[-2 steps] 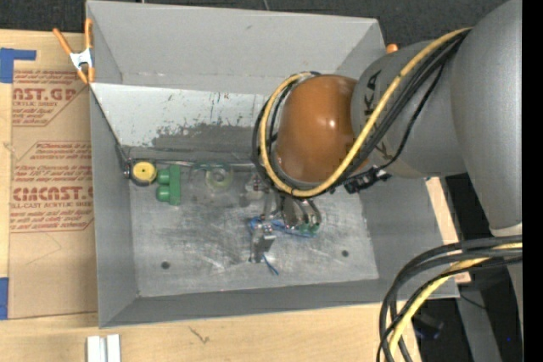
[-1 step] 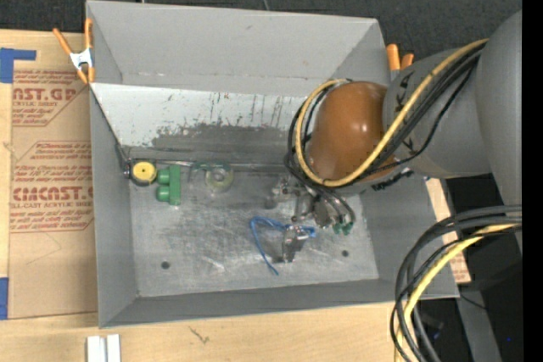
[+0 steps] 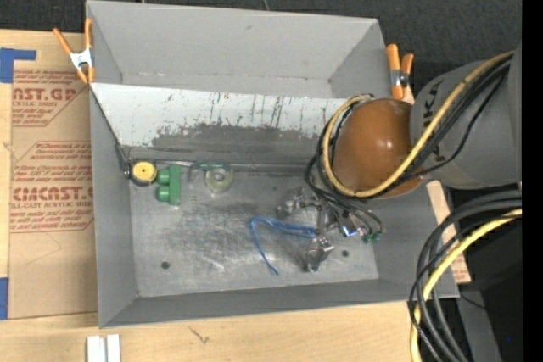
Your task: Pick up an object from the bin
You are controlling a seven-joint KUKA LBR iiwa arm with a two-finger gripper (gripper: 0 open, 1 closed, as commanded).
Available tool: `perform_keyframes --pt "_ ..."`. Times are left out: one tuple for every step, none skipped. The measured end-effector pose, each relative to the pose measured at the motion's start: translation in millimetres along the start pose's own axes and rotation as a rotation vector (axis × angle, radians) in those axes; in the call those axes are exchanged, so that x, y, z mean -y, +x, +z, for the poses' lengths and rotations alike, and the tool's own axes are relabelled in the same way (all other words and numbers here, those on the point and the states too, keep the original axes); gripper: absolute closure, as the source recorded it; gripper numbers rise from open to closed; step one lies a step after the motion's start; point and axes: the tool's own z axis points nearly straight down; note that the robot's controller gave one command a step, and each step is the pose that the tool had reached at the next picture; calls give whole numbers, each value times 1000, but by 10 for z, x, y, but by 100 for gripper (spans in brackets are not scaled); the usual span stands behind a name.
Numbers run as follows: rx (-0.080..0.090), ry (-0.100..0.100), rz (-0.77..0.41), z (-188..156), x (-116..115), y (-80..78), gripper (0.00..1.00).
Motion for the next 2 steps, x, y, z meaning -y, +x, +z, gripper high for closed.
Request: perform_keyframes --pt "-12 0 2 -7 16 22 100" --pt "-9 1 -69 -1389 -187 -5 100"
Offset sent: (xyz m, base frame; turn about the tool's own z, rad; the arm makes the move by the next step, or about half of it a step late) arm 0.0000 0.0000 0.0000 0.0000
